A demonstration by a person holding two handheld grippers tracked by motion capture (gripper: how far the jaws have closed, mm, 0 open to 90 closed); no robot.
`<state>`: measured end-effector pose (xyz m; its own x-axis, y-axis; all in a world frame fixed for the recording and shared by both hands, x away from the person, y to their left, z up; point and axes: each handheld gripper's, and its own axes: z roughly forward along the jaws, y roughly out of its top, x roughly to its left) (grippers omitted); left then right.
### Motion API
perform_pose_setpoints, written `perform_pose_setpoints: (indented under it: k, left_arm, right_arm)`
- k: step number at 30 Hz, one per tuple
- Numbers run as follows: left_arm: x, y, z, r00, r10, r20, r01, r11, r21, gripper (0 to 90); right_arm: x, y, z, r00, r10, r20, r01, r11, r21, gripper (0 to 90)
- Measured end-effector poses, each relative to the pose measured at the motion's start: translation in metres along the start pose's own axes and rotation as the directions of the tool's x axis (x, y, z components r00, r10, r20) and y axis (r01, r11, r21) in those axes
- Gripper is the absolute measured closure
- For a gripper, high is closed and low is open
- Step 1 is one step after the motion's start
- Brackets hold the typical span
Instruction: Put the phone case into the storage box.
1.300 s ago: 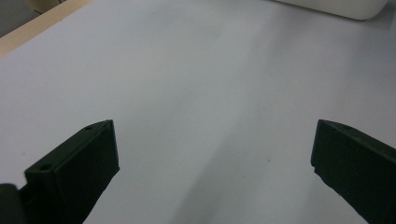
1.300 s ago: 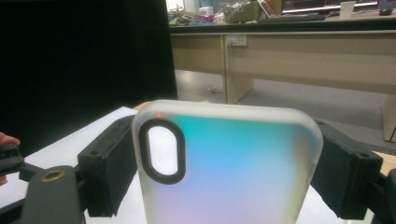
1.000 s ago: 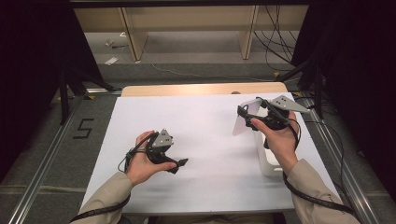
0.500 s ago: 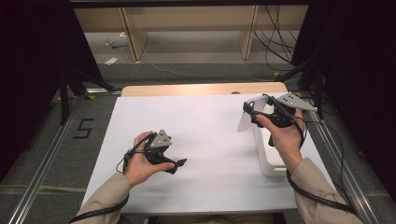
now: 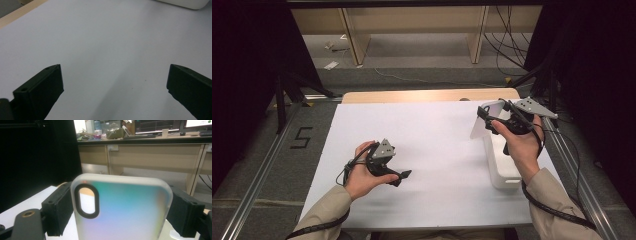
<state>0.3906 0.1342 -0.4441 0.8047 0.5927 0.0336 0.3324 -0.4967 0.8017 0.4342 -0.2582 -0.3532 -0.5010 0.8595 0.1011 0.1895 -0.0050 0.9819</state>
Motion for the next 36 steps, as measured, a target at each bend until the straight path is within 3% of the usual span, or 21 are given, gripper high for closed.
perform_pose_setpoints:
  k: [36]
  left_arm:
    - [0.0,0.001,-0.001,1.0,-0.001,0.0,0.001,0.9999,-0.01,0.5]
  right_arm:
    - [-0.016,0.003,-0.006,0.9982,0.013,0.058,-0.012,0.9999,-0.01,18.2]
